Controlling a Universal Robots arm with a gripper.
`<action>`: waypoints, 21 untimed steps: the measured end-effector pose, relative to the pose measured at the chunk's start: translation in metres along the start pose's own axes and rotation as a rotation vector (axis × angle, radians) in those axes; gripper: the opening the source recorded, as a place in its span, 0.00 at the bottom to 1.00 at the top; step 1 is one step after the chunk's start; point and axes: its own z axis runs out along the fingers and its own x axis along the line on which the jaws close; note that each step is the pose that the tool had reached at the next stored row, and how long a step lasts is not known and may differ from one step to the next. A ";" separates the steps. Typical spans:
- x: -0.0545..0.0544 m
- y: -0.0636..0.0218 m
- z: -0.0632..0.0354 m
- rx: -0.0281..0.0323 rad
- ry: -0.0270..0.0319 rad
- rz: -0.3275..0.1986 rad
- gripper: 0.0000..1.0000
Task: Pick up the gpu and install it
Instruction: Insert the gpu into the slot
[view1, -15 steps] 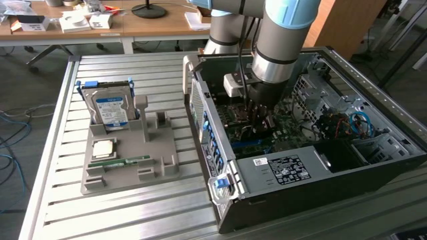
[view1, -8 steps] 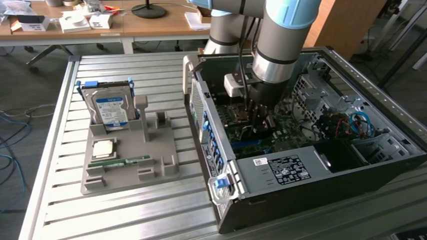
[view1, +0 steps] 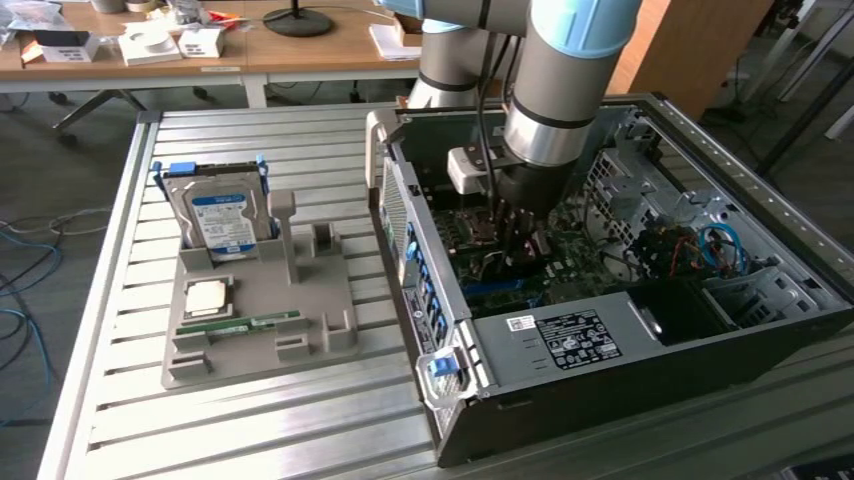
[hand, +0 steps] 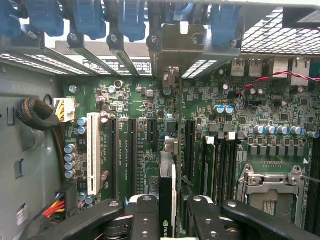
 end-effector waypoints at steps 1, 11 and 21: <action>0.000 0.0001 0.0000 0.0000 0.0000 0.000 0.26; 0.001 0.0002 0.0002 0.0000 0.0001 0.002 0.26; 0.001 0.0006 0.0022 0.0001 0.0001 0.002 0.26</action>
